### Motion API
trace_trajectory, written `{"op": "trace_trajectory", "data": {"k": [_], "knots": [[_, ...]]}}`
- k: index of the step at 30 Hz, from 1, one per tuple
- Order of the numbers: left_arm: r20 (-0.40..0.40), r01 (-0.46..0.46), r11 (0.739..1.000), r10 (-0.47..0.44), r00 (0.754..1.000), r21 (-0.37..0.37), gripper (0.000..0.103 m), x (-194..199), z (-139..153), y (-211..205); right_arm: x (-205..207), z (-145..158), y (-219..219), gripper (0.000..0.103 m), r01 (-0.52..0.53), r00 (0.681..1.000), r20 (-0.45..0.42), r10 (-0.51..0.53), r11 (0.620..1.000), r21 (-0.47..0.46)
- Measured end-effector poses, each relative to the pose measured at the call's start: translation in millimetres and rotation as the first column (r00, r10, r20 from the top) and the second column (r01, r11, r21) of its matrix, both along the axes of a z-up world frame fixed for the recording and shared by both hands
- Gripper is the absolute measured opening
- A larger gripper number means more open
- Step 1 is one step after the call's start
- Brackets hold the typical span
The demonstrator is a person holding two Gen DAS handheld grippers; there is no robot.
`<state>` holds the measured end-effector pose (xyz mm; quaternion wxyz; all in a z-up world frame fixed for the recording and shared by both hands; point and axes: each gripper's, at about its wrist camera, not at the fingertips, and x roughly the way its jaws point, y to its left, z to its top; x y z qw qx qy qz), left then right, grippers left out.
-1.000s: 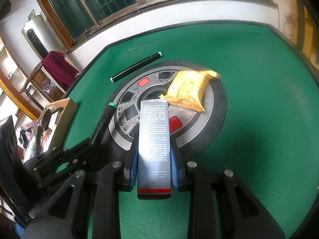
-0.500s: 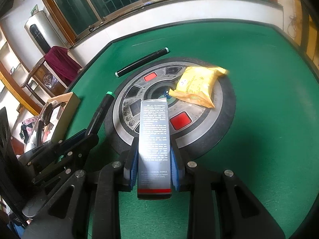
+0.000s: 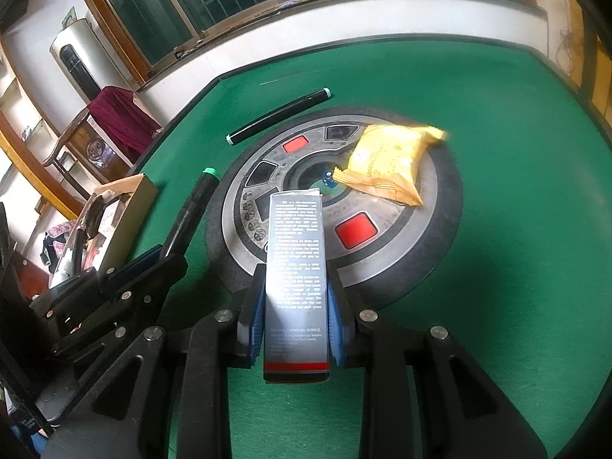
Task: Organize objects
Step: 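Carry the marker and box to the cardboard tray and open both tools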
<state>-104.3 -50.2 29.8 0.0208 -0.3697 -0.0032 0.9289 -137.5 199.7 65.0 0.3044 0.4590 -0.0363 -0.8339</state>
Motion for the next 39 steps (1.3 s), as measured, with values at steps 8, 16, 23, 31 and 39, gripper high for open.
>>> {"op": "trace_trajectory", "data": {"k": [8,16,23,31,39], "knots": [[-0.049,-0.033,0.999,0.034,0.998,0.026,0.012,6,13,-9,7,7,-4,0.025,0.006,0.999,-0.038,-0.006,1.0,0.002],[-0.093,-0.073,0.992,0.083,0.992,0.099,0.012,30,34,-25,23,14,-16,0.025,0.007,0.999,-0.047,-0.008,1.0,-0.025],[-0.127,-0.13,0.985,0.144,0.981,0.112,0.012,70,50,-59,59,22,-53,0.025,-0.091,0.995,-0.05,0.089,0.995,-0.04],[-0.131,-0.297,0.943,0.316,0.94,0.149,0.012,107,57,-150,89,35,-119,0.025,-0.246,0.969,-0.048,0.243,0.967,-0.063],[-0.037,-0.44,0.885,0.449,0.893,0.15,0.012,122,23,-228,105,27,-197,0.025,-0.347,0.937,-0.046,0.346,0.938,-0.022]]}}
